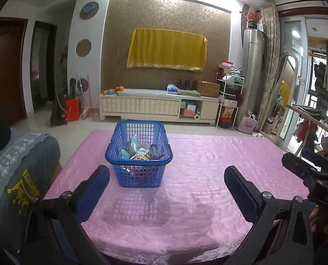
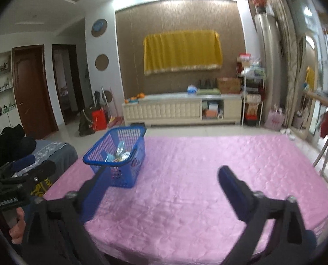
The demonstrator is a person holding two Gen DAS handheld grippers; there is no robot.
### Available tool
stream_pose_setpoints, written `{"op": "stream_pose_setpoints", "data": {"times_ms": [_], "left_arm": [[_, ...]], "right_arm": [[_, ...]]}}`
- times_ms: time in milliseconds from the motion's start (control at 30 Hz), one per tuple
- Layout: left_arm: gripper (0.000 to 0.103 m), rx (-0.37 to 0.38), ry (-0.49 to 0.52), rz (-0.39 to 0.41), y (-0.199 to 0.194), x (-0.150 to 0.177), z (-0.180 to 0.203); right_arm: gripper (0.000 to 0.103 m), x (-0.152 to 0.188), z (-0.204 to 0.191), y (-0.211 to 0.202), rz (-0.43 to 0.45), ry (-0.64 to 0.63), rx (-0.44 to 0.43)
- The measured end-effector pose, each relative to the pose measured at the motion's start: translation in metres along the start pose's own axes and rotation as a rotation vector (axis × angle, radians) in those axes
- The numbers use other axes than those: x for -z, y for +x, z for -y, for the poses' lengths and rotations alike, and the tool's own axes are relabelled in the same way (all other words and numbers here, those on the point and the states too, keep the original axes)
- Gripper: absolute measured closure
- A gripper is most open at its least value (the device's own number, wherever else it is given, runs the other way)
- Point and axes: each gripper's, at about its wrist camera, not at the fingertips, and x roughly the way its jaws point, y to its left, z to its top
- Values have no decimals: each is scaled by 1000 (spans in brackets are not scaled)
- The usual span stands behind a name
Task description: Organize snacks
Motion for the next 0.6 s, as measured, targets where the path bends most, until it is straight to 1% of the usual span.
{"op": "stream_pose_setpoints", "data": {"times_ms": [100, 200, 300, 433, 600], "left_arm": [[0, 4, 9, 14, -5, 1, 7], [0, 12, 9, 18, -8, 2, 6], [0, 23, 18, 9, -10, 5, 9], [0, 40, 32, -3, -12, 9, 13], [0, 57, 33, -15, -10, 11, 13]], "right_arm": [[0, 4, -3, -8, 10, -18, 17], [0, 10, -6, -8, -13, -19, -5], [0, 15, -7, -4, -41, -9, -17], [0, 16, -8, -11, -27, -1, -16], [0, 20, -8, -8, -51, 7, -29]]}}
